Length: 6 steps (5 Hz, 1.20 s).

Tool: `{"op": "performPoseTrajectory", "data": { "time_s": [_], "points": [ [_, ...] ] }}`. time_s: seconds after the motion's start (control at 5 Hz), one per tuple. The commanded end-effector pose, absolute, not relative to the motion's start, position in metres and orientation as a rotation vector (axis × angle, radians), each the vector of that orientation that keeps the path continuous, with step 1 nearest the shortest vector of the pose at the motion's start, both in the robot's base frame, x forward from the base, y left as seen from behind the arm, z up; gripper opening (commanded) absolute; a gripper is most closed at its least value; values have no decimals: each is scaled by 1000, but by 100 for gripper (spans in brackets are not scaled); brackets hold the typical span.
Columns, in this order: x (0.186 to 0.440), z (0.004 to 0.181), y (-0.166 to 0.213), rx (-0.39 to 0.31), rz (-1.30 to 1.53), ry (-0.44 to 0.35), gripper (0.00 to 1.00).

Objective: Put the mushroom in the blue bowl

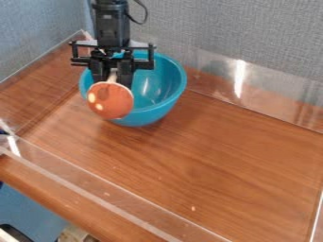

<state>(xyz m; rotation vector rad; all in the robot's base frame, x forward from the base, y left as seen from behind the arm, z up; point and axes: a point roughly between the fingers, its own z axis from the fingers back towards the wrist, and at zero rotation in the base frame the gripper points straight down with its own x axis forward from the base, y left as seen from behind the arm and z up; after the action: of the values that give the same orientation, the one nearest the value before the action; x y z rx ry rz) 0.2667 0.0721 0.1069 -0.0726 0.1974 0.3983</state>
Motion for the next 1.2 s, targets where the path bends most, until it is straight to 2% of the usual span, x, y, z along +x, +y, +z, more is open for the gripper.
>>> {"op": "performPoseTrajectory", "data": {
  "time_s": [0.0,0.6,0.8,1.0],
  "points": [
    [272,119,80,-70,411,139,0],
    [272,123,84,-75,387,124,0],
    [271,121,86,-73,391,126,100],
    [271,119,88,-73,390,124,0]
  ]
}}
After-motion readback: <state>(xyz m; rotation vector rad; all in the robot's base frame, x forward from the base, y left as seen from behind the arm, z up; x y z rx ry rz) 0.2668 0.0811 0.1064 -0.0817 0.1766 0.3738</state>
